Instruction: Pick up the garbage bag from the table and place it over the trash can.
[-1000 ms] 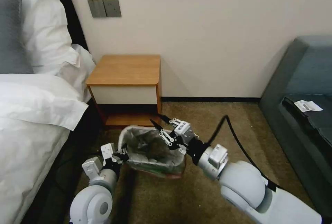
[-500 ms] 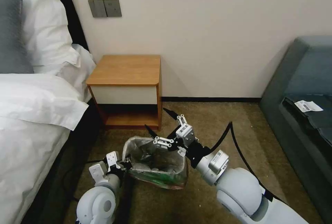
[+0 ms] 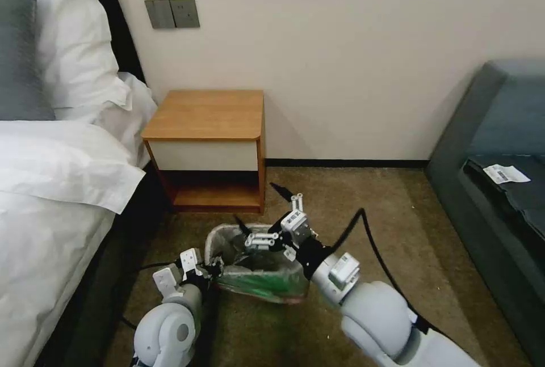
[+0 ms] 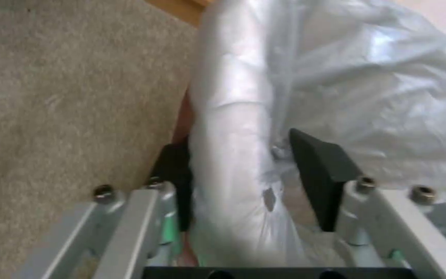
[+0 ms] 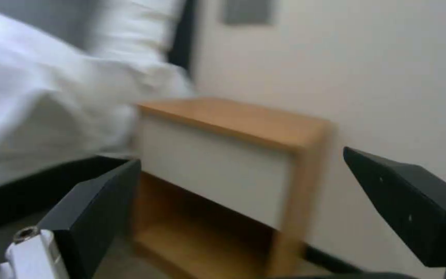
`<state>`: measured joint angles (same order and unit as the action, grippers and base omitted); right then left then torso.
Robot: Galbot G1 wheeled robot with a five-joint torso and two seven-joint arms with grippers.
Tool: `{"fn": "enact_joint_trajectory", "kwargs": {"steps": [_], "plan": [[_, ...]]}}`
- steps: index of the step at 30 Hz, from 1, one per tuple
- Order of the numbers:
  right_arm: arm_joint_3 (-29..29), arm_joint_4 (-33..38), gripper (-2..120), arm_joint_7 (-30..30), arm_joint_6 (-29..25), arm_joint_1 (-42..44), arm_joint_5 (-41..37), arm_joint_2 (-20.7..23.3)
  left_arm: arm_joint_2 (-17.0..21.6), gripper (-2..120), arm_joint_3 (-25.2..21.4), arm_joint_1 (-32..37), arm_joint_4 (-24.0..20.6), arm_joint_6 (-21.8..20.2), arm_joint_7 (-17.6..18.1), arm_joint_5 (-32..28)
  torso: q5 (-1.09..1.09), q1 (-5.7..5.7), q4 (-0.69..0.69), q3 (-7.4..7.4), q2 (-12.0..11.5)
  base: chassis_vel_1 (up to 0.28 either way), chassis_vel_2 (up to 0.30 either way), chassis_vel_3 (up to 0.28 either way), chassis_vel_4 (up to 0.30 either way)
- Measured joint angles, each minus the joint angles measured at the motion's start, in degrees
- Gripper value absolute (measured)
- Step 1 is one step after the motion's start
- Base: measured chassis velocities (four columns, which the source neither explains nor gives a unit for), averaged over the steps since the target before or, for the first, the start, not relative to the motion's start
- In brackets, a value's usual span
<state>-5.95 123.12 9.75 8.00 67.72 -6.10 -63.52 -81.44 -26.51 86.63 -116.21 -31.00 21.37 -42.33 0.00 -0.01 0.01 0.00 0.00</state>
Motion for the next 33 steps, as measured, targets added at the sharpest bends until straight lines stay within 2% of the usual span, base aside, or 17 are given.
{"fn": "enact_joint_trajectory", "kwargs": {"steps": [1,2,4,10,14,18,20,21,22,23,25,26,28,29,30,32,33], "plan": [[0.49,-1.26,100,5.74,1.52,1.25,0.06,-2.04,-0.04,55,0.01,0.13,-0.15,0.01,0.0,0.12,0.0,0.0,0.0,0.0,0.0,0.0,0.0,0.0,0.0],[0.49,-1.26,100,5.74,1.52,1.25,0.06,-2.04,-0.04,55,0.01,0.13,-0.15,0.01,0.0,0.12,0.0,0.0,0.0,0.0,0.0,0.0,0.0,0.0,0.0],[1.62,-2.2,100,9.25,1.81,2.84,0.42,-3.7,0.06,63,-0.06,0.26,-0.56,0.02,0.0,0.23,0.0,0.0,-0.01,0.0,0.0,0.0,0.0,0.0,0.0],[3.57,-3.44,100,11.34,1.03,5.71,1.77,-7.71,0.49,88,-0.24,-0.04,-1.05,0.63,-1.51,0.47,-0.01,0.0,-0.01,0.0,0.0,0.0,0.0,0.0,0.0],[3.49,-3.82,100,10.99,0.32,7.24,2.81,-9.51,1.49,98,-0.23,-0.38,-1.12,1.19,-2.7,0.83,0.0,0.0,-0.01,0.0,0.0,0.0,0.0,0.0,0.0],[3.42,-3.9,100,10.54,0.02,7.91,3.5,-10.12,2.35,99,-0.59,0.14,-2.33,1.45,-3.22,1.67,-0.01,0.0,-0.01,0.0,0.0,0.0,0.0,0.0,0.0],[3.88,-4.0,100,10.52,-0.17,8.2,3.71,-10.81,2.97,99,-0.99,1.14,-3.82,2.11,-3.93,3.64,-0.01,0.0,-0.01,0.0,0.0,0.0,0.0,0.0,0.0],[4.36,-4.26,100,10.76,-0.46,8.41,3.88,-11.5,3.41,100,-1.25,2.06,-4.6,4.38,-5.4,6.78,0.0,0.0,0.0,0.0,0.0,0.0,0.0,0.0,0.0],[4.36,-4.26,100,10.76,-0.46,8.41,3.88,-11.5,3.41,100,-1.25,2.06,-4.6,4.38,-5.4,6.78,0.0,0.0,0.0,0.0,0.0,0.0,0.0,0.0,0.0],[4.96,-4.88,100,11.18,-1.51,8.78,4.41,-12.48,3.8,100,-1.51,2.83,-4.72,8.39,-7.58,10.66,-0.01,0.0,0.0,0.0,0.0,0.0,0.0,0.0,0.0],[6.39,-7.02,100,11.34,-6.14,9.7,6.69,-14.49,4.38,100,-2.14,3.42,-2.67,20.09,-13.23,20.09,0.01,0.0,0.0,0.0,0.0,0.0,0.0,0.0,0.0],[6.39,-7.02,100,11.34,-6.14,9.7,6.69,-14.49,4.38,100,-2.14,3.42,-2.67,20.09,-13.23,20.09,0.01,0.0,0.0,0.0,0.0,0.0,0.0,0.0,0.0],[8.47,-9.52,100,10.07,-10.16,10.96,8.69,-16.66,4.73,99,-2.54,2.39,1.43,34.03,-17.15,28.38,0.0,0.0,0.0,0.0,0.0,0.0,0.0,0.0,0.0],[9.41,-10.48,100,9.73,-11.56,11.63,9.06,-17.65,4.82,99,-2.64,1.58,3.21,39.1,-18.16,30.27,-0.01,0.0,-0.01,0.0,0.0,0.0,0.0,0.0,0.0],[9.41,-10.48,100,9.73,-11.56,11.63,9.06,-17.65,4.82,99,-2.64,1.58,3.21,39.1,-18.16,30.27,-0.01,0.0,-0.01,0.0,0.0,0.0,0.0,0.0,0.0],[10.62,-11.64,100,9.45,-12.55,12.72,8.83,-18.8,5.1,93,-2.7,0.44,5.5,45.43,-19.44,30.36,-0.01,0.0,-0.01,0.0,0.0,0.0,0.0,0.0,0.0],[11.34,-12.12,100,8.77,-13.13,13.15,8.85,-18.99,5.2,93,-2.7,0.09,6.03,46.89,-19.86,29.59,-0.02,0.0,0.0,0.0,0.0,0.0,0.0,0.0,0.0]]}}
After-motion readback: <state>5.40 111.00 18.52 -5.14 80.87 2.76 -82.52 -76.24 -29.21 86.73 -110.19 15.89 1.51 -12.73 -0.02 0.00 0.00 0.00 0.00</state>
